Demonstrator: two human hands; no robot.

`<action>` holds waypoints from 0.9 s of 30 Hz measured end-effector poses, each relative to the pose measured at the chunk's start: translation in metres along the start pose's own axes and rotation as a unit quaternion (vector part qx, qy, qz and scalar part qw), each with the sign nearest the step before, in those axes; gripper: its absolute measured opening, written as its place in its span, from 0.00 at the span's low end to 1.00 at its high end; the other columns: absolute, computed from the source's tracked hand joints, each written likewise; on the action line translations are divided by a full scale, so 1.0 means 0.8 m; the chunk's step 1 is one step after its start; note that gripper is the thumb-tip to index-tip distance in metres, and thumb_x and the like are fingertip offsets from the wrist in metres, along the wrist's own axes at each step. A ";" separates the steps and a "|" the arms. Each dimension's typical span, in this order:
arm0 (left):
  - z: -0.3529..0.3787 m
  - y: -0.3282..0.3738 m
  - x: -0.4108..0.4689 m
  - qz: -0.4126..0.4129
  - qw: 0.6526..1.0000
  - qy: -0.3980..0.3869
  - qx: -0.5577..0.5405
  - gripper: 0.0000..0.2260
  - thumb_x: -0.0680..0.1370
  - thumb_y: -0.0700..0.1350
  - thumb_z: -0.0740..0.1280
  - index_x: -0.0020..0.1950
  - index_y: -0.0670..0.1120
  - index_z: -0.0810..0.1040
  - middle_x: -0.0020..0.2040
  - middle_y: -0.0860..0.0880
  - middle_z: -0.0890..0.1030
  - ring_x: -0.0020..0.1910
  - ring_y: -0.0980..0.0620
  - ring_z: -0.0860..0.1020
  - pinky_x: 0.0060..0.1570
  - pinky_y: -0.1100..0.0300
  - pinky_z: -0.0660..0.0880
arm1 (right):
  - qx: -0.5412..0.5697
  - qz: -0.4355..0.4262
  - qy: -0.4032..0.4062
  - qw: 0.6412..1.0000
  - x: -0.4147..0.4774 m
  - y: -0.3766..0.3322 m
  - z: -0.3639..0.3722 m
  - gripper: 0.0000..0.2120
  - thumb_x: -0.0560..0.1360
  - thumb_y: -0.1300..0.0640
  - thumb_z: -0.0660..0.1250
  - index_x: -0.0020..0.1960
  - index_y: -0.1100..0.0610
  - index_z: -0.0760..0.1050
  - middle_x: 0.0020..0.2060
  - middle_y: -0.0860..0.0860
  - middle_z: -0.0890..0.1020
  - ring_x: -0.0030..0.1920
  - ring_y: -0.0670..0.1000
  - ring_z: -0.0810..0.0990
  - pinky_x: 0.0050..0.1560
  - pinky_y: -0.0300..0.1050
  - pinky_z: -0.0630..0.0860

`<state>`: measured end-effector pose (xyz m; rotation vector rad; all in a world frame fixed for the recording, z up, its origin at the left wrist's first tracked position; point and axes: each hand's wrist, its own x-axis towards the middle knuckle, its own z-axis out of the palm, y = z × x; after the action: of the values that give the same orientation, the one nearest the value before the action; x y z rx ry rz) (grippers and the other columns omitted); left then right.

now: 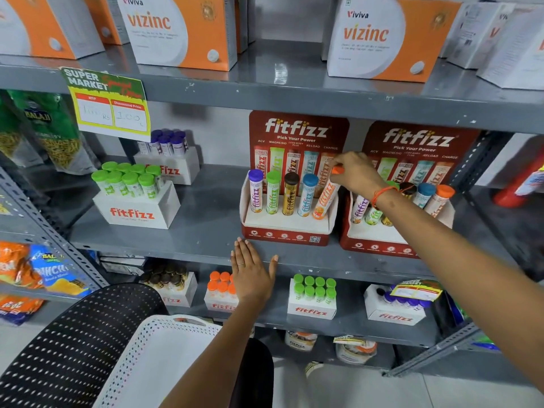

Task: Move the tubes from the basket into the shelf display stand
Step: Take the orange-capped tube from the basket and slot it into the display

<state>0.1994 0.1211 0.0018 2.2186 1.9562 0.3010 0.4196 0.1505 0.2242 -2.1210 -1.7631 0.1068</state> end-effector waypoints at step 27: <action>-0.004 0.003 0.002 0.007 0.999 -0.037 0.017 0.39 0.76 0.66 0.41 0.75 0.39 0.38 0.77 0.40 0.42 0.75 0.43 0.42 0.72 0.51 0.39 | 0.075 -0.053 -0.016 0.996 -0.018 0.017 0.053 0.20 0.72 0.69 0.64 0.64 0.60 0.71 0.61 0.60 0.75 0.60 0.60 0.75 0.61 0.52 0.72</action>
<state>0.2009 0.1228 0.0059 2.2312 1.9224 0.1858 0.4168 0.1444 0.1780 -1.9270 -1.8218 0.2365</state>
